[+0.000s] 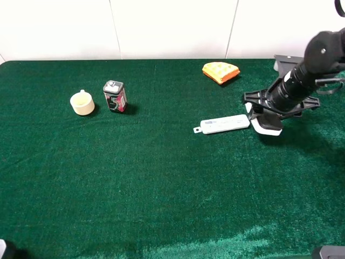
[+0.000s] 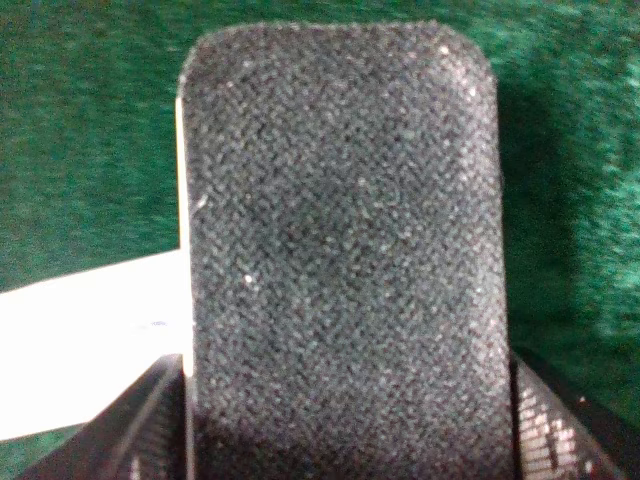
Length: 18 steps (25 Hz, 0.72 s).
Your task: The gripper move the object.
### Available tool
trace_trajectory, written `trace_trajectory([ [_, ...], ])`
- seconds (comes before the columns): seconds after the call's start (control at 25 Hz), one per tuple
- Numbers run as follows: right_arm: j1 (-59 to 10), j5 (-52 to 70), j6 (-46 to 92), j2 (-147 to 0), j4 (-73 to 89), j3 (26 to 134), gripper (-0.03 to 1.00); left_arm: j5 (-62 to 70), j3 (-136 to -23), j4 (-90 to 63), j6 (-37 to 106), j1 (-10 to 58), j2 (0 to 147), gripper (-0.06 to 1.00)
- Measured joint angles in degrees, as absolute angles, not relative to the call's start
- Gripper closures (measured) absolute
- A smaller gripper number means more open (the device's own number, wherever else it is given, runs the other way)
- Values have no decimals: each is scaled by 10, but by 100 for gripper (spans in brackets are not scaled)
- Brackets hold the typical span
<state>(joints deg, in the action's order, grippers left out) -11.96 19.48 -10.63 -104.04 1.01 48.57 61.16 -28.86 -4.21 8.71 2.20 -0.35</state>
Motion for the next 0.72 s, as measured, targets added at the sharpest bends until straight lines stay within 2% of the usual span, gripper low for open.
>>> trace_trajectory([
  [0.36,-70,137,-105,-1040,-22,453,51,612,-289,-42,87,22,-4,-2],
  [0.72,-60,137,-105,-1042,-47,453,51,612,-289,-42,87,22,-4,-2],
])
